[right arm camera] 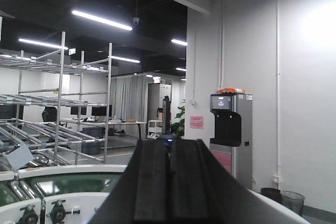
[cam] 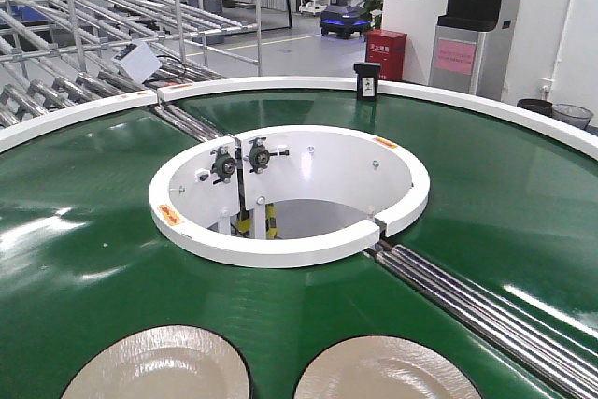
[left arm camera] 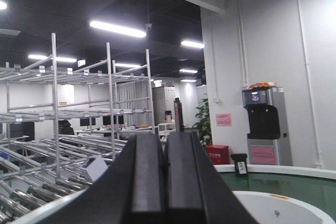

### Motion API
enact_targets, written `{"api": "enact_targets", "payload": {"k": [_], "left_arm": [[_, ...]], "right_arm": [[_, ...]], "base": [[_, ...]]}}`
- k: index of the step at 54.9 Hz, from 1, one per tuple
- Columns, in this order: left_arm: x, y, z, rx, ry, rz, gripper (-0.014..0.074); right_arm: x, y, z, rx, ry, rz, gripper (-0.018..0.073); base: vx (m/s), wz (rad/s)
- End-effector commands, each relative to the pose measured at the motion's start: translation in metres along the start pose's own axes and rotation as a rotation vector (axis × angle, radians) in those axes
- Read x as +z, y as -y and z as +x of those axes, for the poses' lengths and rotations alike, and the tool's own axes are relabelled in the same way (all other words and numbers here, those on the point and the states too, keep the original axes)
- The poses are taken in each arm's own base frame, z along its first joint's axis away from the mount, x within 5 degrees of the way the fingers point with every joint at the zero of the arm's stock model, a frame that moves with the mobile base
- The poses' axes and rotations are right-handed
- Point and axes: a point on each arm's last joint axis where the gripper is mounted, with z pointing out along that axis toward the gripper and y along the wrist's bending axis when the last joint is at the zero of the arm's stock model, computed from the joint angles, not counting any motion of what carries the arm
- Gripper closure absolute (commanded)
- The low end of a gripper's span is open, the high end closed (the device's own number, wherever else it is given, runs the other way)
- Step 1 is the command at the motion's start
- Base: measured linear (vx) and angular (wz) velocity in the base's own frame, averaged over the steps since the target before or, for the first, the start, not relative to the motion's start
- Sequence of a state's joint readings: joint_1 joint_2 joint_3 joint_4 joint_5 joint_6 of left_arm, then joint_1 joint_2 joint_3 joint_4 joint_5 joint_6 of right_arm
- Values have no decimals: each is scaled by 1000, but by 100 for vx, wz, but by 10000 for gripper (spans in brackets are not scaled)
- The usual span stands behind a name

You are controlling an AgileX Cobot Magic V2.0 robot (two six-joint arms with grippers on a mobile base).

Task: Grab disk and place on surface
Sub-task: 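Lower both grippers toward the two beige plates on the conveyor, then grasp each beige plate's rim with left and right grippers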

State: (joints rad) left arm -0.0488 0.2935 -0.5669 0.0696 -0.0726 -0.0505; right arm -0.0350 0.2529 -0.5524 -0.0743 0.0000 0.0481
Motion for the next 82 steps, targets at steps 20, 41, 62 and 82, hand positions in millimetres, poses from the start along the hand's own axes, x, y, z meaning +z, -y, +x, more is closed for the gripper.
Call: {"api": "enact_targets", "payload": {"k": [20,41,62,82], "left_arm": [[133,1,27,3,-234,14,589],[138,1,37,4,-275,14,281],[144,2,46,-31,-309,10,2],[139,63,119,-293,-886,224,138]], "right_arm": [[134,0,10,5,-195,-5,568],[142,0,23,2,-247,-6,298],[145,0,21,40,-211,-3,-169],[168,-95,76,209,-841,-374,1]], "base": [[0,0],[0,0],[0,0],[0,0]]}}
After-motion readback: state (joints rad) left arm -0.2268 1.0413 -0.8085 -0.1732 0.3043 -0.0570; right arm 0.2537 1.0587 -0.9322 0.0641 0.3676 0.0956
